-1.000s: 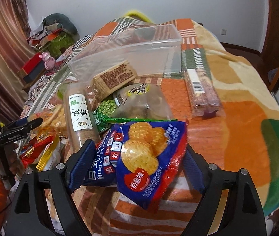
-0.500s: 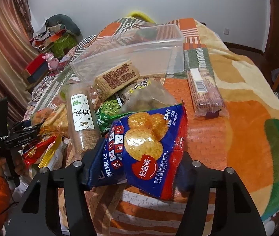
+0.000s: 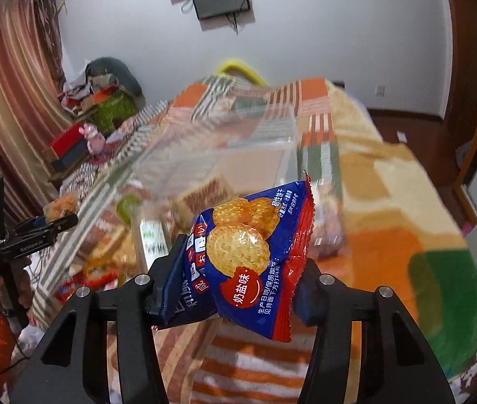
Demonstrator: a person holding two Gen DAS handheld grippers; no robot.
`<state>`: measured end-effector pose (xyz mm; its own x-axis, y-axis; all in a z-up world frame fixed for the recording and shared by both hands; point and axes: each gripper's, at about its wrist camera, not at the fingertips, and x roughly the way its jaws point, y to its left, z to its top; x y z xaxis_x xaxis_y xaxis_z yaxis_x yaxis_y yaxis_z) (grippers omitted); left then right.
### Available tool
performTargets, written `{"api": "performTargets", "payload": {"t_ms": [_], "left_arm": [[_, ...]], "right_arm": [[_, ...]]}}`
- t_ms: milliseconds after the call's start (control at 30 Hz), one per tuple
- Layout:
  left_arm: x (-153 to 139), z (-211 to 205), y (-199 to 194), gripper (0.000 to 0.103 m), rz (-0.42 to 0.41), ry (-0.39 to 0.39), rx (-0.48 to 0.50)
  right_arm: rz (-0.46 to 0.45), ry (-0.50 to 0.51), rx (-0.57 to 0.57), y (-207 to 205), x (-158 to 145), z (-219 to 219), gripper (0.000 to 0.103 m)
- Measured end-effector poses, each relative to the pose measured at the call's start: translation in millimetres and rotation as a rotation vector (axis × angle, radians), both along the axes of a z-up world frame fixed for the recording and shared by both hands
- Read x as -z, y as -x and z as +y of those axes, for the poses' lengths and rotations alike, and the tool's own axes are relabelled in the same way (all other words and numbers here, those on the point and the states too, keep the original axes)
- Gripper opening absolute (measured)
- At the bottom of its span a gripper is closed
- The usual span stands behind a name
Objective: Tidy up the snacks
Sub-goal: 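Carry both bags into the clear plastic box and open both tools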
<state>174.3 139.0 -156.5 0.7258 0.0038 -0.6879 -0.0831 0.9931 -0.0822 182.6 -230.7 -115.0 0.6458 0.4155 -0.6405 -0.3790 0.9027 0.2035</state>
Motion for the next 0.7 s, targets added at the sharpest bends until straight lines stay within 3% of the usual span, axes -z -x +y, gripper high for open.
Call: {"api": "performTargets", "payload": {"t_ms": [367,700], "left_arm": [[-51,-36,-39,0.069,-0.107,0.031,0.057],[-65,-60,-84,0.07,-0.124,0.01,0.087]], "right_arm": [[-0.15,-0.015,0.018,-34,-31,6,0.049],[-0.199,-0.036,0.012,-77,-36,24,0.049]]}}
